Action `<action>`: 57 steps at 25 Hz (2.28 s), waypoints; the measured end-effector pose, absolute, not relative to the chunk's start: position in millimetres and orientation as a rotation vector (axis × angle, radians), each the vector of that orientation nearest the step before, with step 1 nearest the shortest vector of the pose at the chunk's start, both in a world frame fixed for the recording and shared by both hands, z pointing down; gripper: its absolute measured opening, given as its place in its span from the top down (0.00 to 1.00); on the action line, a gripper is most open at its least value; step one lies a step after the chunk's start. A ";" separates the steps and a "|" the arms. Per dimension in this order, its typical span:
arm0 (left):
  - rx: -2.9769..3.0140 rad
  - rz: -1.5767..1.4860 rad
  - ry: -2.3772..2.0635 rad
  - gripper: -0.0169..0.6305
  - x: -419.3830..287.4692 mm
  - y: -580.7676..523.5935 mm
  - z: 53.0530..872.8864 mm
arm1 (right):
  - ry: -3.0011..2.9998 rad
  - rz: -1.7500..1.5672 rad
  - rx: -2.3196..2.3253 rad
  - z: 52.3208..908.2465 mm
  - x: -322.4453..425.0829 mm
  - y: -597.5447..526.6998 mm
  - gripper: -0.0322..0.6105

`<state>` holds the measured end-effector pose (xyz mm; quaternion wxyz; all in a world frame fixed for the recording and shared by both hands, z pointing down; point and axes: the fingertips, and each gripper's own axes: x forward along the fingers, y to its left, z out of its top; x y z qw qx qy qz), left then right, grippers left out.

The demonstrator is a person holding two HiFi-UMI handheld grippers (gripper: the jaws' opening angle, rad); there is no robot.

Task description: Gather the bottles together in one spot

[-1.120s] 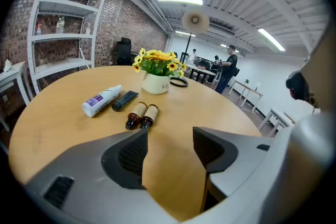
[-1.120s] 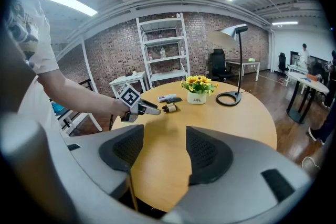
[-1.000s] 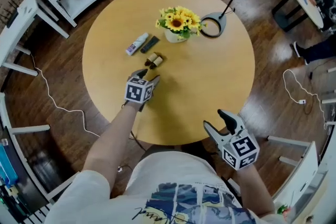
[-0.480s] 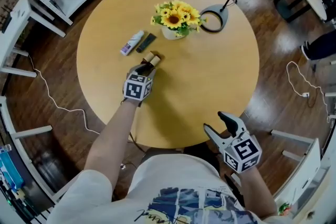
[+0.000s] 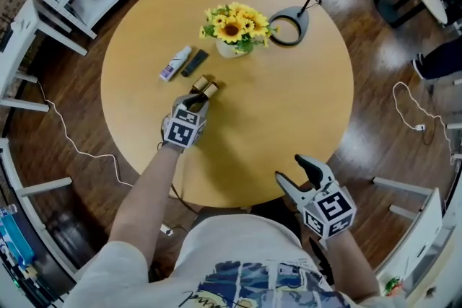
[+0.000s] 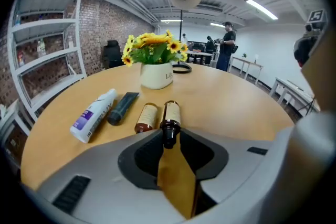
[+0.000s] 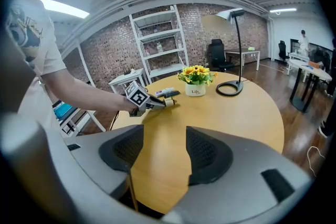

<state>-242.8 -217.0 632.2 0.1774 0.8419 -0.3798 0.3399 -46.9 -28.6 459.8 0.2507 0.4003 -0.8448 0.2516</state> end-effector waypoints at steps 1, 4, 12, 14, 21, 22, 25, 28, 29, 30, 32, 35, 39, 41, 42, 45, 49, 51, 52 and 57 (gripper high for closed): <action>2.405 1.002 -1.058 0.82 -239.9 -215.3 627.6 | -2.299 0.688 1.095 459.1 -45.8 -28.9 0.52; 2.475 1.142 -1.002 0.82 -230.6 -211.8 614.0 | -2.303 0.694 1.111 457.6 -43.1 -26.6 0.52; 2.620 1.608 -0.783 0.82 -183.1 -212.2 571.0 | -2.352 0.667 1.108 447.9 -24.0 -19.8 0.52; 2.645 1.660 -0.752 0.82 -163.0 -217.9 561.6 | -2.363 0.654 1.088 446.0 -13.8 -21.2 0.52; 2.646 2.122 -0.530 0.82 -97.7 -243.7 556.7 | -2.411 0.633 1.027 443.5 46.1 -27.4 0.52; 2.630 2.237 -0.481 0.82 -90.3 -247.2 559.0 | -2.415 0.635 1.021 444.5 56.2 -27.9 0.52; 2.526 2.600 -0.303 0.82 -75.1 -255.0 570.9 | -2.440 0.651 1.014 447.4 83.5 -29.5 0.52; 2.371 2.915 -0.077 0.82 -65.3 -261.4 587.8 | -2.457 0.672 1.019 450.8 108.4 -32.5 0.52; 2.318 3.002 -0.004 0.82 -62.4 -263.8 591.8 | -2.463 0.679 1.020 451.8 115.5 -33.5 0.52; 2.268 3.078 0.065 0.82 -59.3 -265.7 594.3 | -2.467 0.686 1.020 452.9 122.2 -34.0 0.52; 2.179 3.202 0.202 0.82 -51.5 -266.7 597.8 | -2.472 0.702 1.021 455.3 134.8 -33.5 0.52; 2.035 3.355 0.414 0.82 -40.4 -266.8 606.5 | -2.478 0.741 1.020 457.5 150.4 -33.4 0.52; 1.888 3.444 0.554 0.82 -35.9 -271.4 614.0 | -2.488 0.747 1.029 462.7 164.5 -35.2 0.52; 1.867 3.438 0.570 0.82 -35.1 -275.7 615.4 | -2.490 0.758 1.035 465.1 169.9 -38.1 0.52; 1.856 3.435 0.572 0.82 -35.1 -277.7 615.5 | -2.491 0.762 1.038 465.9 172.2 -40.2 0.52; 1.814 3.439 0.583 0.82 -36.7 -279.9 614.9 | -2.504 0.768 1.040 466.1 174.9 -45.2 0.52; 1.723 3.494 0.660 0.82 -34.3 -275.6 615.7 | -2.512 0.780 1.030 467.6 180.7 -39.8 0.52; 1.675 3.515 0.679 0.81 -33.8 -275.8 616.2 | -2.506 0.789 1.035 469.3 186.1 -36.3 0.52; 1.664 3.515 0.674 0.81 -33.6 -276.7 616.2 | -2.501 0.793 1.041 470.0 188.7 -35.4 0.52; 1.699 3.471 0.620 0.80 -31.1 -275.1 615.1 | -2.487 0.802 1.062 471.7 197.4 -32.9 0.52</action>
